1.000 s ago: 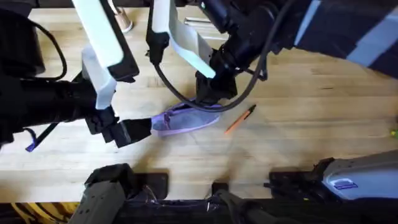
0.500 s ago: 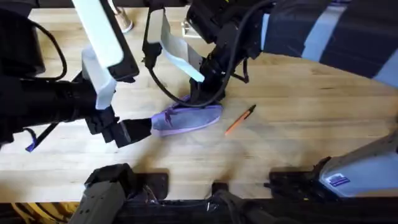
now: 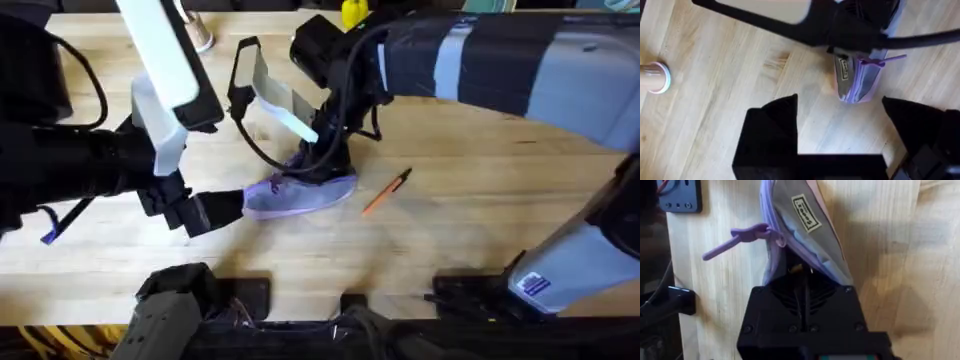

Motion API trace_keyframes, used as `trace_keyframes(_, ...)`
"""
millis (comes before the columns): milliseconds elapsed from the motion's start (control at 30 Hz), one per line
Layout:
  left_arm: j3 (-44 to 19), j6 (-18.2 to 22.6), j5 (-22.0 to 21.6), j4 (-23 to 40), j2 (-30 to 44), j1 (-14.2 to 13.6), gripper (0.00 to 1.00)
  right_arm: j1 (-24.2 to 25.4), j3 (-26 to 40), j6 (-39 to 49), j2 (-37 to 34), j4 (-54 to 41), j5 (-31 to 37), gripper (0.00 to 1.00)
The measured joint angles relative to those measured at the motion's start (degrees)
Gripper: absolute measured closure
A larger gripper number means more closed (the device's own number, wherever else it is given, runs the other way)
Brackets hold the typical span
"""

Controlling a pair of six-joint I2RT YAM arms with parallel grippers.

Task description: Unzip the bag, pick up the pens from the table one at a time and place them inside, then zip the bag closed.

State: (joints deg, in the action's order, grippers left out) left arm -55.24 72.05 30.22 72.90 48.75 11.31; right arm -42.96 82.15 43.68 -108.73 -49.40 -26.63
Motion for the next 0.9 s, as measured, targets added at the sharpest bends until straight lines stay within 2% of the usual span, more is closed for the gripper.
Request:
trace_keyframes(67, 0.0, 0.0, 0.0, 0.0, -0.02, 0.0, 0.008, -0.02, 0.0, -0.04, 0.0, 0.02, 0.02, 0.962)
trace_keyframes(100, 0.0, 0.0, 0.0, 0.0, 0.0, 0.0, 0.008, -0.03, 0.0, -0.2, 0.0, 0.0, -0.05, 0.863)
trace_keyframes(233, 0.0, 0.0, 0.0, 0.1, -0.01, 0.0, 0.007, -0.53, 0.0, -0.14, -0.04, -0.06, -0.34, 0.284)
trace_keyframes(300, 0.0, 0.0, 0.0, 0.35, 0.0, 0.0, 0.007, -0.68, 0.0, 0.2, -0.04, -0.16, -0.39, 0.042)
trace_keyframes(367, 0.0, 0.0, 0.0, 0.46, 0.0, 0.0, 0.006, -0.68, 0.0, 0.26, -0.04, -0.07, -0.39, 0.01)
trace_keyframes(700, 0.0, 0.0, 0.0, 1.29, -0.01, 0.0, 0.007, -0.7, 0.01, -0.47, -0.04, -0.13, -0.37, 0.006)
trace_keyframes(900, 0.0, 0.0, 0.0, 1.29, -0.01, 0.0, 0.007, 0.06, 2.14, -3.56, 0.86, -5.32, -0.65, 0.003)
